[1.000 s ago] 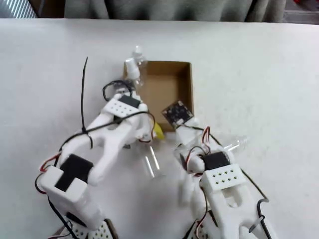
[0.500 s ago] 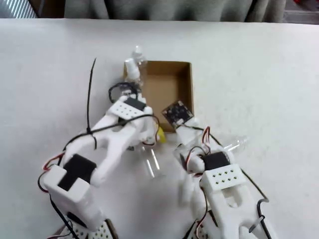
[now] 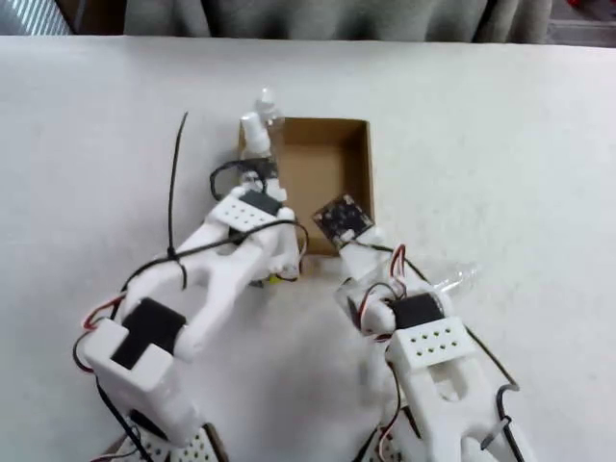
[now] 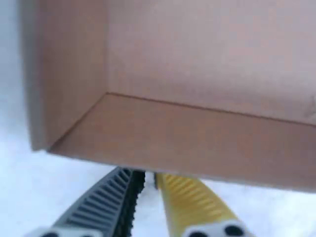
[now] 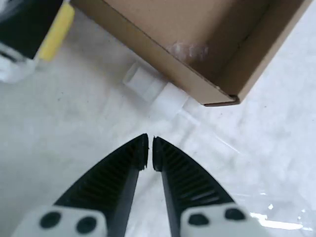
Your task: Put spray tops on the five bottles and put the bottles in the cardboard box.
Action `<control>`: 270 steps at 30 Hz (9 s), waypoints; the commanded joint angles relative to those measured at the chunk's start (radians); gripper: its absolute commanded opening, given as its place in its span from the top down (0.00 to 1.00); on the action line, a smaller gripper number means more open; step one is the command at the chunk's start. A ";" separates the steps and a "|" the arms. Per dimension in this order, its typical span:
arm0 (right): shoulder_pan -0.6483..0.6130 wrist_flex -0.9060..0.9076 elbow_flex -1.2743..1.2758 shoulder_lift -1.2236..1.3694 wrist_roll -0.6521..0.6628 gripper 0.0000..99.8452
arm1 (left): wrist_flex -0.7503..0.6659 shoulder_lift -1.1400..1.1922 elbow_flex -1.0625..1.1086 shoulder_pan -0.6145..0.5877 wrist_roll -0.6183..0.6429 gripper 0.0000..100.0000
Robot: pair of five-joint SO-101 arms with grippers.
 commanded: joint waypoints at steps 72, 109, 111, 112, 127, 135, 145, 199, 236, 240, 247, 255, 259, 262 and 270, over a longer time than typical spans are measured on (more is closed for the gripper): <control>0.211 0.711 -0.123 -0.013 1.685 0.71 | -0.158 -0.519 0.201 -0.613 -0.502 0.97; -0.027 0.524 -0.413 -0.015 0.489 0.98 | -0.158 -0.526 0.199 -0.590 -0.502 0.97; -0.111 0.524 -0.448 -0.015 0.235 0.98 | -0.158 -0.526 0.199 -0.591 -0.500 0.97; -0.151 0.524 -0.462 -0.015 0.127 0.98 | -0.157 -0.526 0.199 -0.591 -0.500 0.97; -0.553 0.085 -0.195 -0.013 -0.325 0.98 | -0.153 -0.527 0.196 -0.653 -0.358 0.97; -0.555 -0.022 -0.107 -0.013 -0.494 0.77 | -0.152 -0.527 0.189 -0.653 -0.354 0.97; -0.555 0.021 -0.114 -0.022 -0.391 0.72 | -0.152 -0.527 0.192 -0.651 -0.353 0.97; -0.294 0.231 -0.221 -0.015 -0.221 0.93 | 0.029 -0.806 0.511 0.010 -0.049 0.63; -0.291 0.236 -0.221 -0.015 -0.221 0.93 | -0.020 -0.464 0.358 -0.070 -0.292 0.96; -0.266 0.236 -0.221 -0.015 -0.221 0.93 | -0.025 -0.463 0.358 -0.105 -0.388 0.96; -0.240 0.234 -0.221 -0.015 -0.221 0.92 | -0.017 -0.461 0.365 -0.110 -0.334 0.73; -0.240 0.234 -0.221 -0.015 -0.198 0.93 | -0.021 -0.461 0.393 -0.110 -0.345 0.65; -0.240 0.234 -0.221 -0.015 -0.187 0.93 | -0.018 -0.461 0.390 -0.110 -0.351 0.65; -0.240 0.234 -0.221 -0.015 -0.186 0.93 | -0.018 -0.463 0.387 -0.110 -0.351 0.66; -0.239 0.234 -0.221 -0.015 -0.184 0.93 | -0.026 -0.461 0.385 -0.105 -0.353 0.66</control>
